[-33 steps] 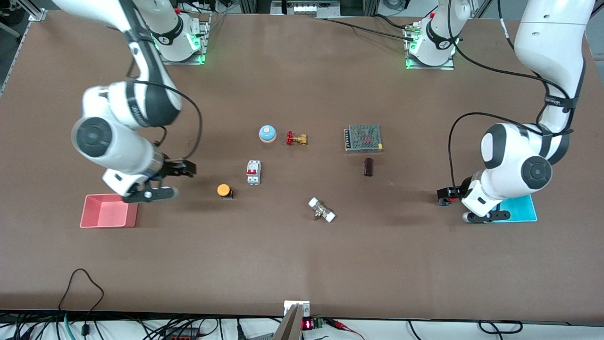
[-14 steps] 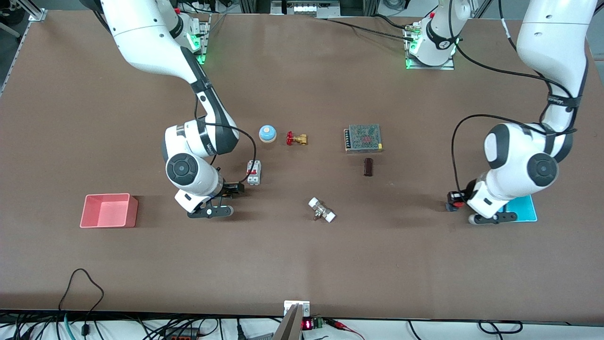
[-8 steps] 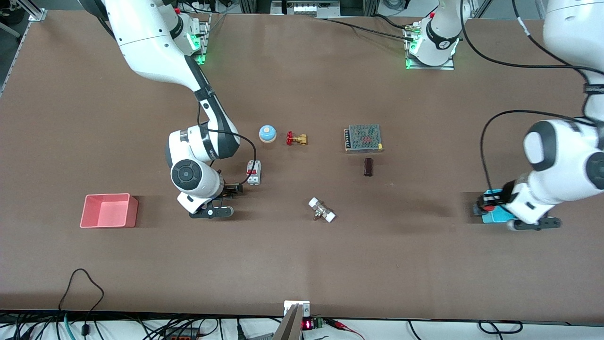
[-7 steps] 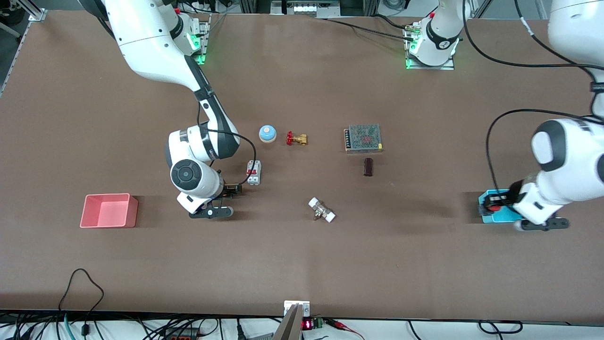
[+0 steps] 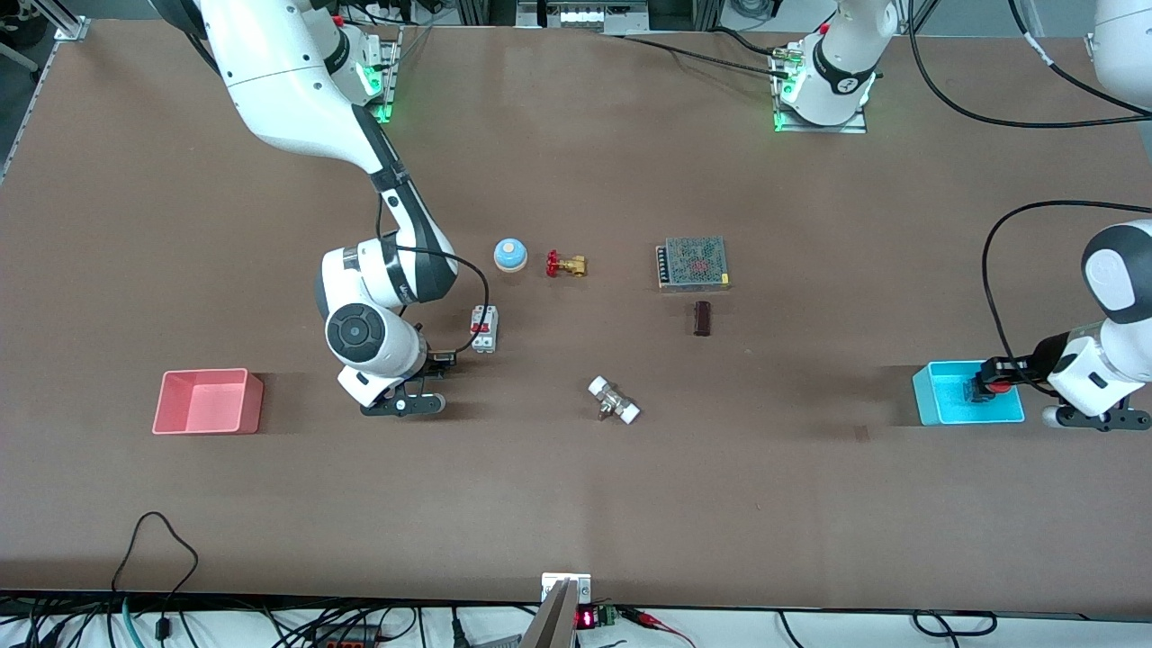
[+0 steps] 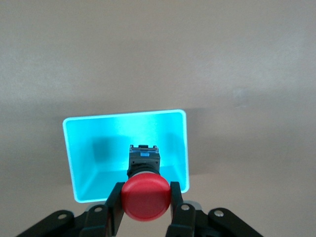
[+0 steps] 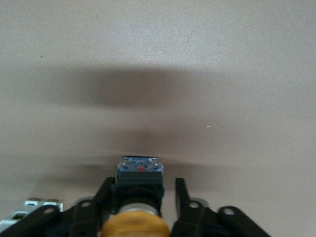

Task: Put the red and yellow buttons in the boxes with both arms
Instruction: 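Carry the red button into the cyan box with the left gripper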

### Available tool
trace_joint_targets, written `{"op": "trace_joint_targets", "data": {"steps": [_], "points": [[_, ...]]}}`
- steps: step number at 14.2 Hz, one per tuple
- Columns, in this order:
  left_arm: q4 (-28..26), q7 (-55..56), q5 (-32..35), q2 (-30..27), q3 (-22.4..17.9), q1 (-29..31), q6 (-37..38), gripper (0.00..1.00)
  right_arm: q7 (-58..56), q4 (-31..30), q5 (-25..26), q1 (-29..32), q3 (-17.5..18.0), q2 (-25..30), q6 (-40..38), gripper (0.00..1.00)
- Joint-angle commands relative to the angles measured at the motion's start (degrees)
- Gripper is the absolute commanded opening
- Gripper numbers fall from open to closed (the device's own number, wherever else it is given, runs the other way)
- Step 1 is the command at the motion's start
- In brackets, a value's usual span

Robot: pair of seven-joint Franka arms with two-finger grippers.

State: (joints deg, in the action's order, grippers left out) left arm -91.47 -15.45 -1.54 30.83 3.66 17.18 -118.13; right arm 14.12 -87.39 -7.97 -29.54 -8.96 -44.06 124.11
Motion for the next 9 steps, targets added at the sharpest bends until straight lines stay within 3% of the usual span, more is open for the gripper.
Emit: {"op": "trace_joint_targets", "data": {"steps": [1,5,9], "points": [[0.77,-2.31,-0.12,2.56,0.3,0.57,-0.96,0.3,1.08,0.29,0.32,-0.26,-0.18,0.91,-0.54,0.32],[0.77,-2.31,-0.04,5.9,0.3,0.48,-3.68,0.32,1.08,1.0,-0.03,3.16,-0.53,4.5,-0.97,0.31],[0.68,-2.31,-0.04,6.61,0.3,0.48,-4.3,0.41,0.21,1.17,0.59,6.77,-5.26,9.6,-5.1,0.31]]}}
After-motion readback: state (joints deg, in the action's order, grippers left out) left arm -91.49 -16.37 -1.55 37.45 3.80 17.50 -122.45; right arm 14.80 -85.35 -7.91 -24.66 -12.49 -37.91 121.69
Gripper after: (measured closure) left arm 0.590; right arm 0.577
